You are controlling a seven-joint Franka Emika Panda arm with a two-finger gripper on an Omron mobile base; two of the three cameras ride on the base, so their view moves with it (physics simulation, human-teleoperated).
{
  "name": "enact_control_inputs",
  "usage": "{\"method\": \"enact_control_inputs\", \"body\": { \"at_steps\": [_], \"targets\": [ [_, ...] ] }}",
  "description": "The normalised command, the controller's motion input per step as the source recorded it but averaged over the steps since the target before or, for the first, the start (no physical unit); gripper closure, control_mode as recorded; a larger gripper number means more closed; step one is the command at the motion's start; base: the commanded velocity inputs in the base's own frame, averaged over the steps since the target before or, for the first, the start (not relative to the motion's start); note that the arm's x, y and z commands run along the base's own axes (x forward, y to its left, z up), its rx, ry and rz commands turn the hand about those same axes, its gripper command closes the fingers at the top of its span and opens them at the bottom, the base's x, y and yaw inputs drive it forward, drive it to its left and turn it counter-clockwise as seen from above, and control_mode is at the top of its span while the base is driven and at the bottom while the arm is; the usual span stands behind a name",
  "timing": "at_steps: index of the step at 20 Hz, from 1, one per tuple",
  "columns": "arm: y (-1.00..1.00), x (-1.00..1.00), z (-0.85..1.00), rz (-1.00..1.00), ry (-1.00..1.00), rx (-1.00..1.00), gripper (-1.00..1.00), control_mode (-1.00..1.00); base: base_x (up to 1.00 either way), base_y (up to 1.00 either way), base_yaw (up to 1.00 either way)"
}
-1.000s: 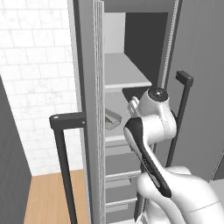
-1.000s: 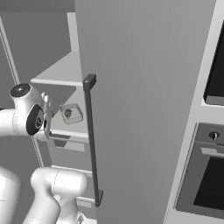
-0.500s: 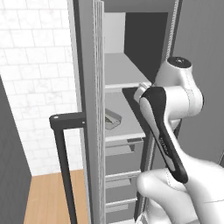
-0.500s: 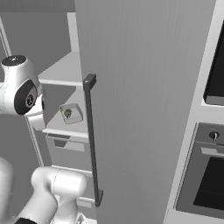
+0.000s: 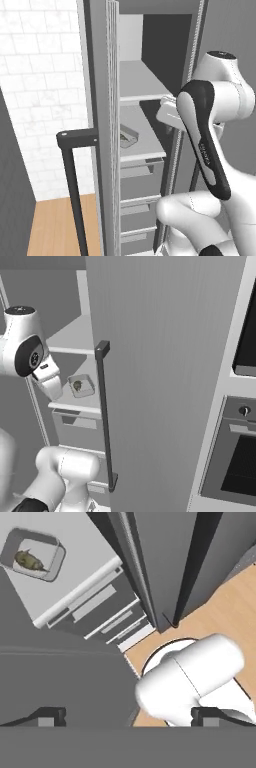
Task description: Take the meat container that has the fish and place it on the second highest rack of the freezer. Then take the vegetable container that has the garlics and place it on the highest rack of the freezer.
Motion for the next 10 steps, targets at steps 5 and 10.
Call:
{"method": "enact_control_inputs", "body": {
  "at_steps": [5,10],
  "targets": [
    [-0.09,-0.74,0.0,0.44,0.0,-0.04,-1.0,-1.0,0.0,0.0,0.0],
    [0.0,-0.27,0.0,0.03,-0.01,-0.05,-1.0,1.0,-0.53,-0.03,-0.02]
  ]
}}
